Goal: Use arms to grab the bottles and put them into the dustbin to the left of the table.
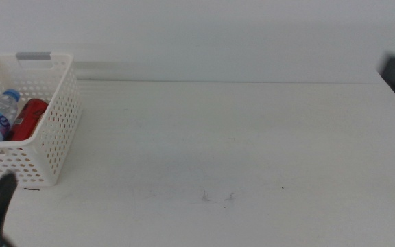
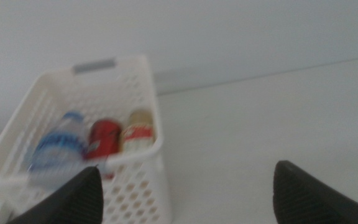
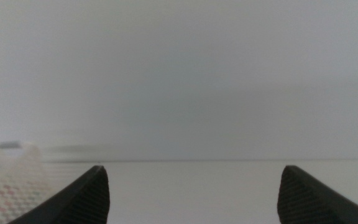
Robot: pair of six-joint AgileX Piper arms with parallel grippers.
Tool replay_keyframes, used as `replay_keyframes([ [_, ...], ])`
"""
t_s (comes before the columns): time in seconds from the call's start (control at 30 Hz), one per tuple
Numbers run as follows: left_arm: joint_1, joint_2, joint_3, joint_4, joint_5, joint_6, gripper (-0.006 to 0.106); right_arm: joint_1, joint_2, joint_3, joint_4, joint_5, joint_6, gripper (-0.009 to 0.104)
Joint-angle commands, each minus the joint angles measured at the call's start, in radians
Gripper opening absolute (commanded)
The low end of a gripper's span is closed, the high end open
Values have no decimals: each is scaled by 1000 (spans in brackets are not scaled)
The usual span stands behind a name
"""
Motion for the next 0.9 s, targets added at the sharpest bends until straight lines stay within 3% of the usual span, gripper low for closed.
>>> replay_keyframes([
  [0.0, 43, -104, 94, -5, -29, -1, 94, -41, -129, 113, -58, -29, -2, 86],
  [0.1, 88, -248, 186, -22, -29, -1, 94, -103, -311, 236, -138, -28, -2, 86],
  [0.4, 118, -304, 287, -47, -25, -1, 94, -302, -677, 537, -189, 80, -2, 86],
  [0.53, 118, -304, 287, -47, -32, -1, 94, -331, -763, 606, -197, 89, -2, 86],
  [0.6, 118, -304, 287, -47, -32, -1, 94, -331, -763, 606, -248, 184, -2, 86],
  [0.67, 118, -304, 287, -47, -32, -1, 94, -331, -763, 606, -281, 182, -2, 86],
  [0.87, 118, -304, 287, -47, -32, -1, 94, -331, -763, 606, -279, 175, -2, 86],
])
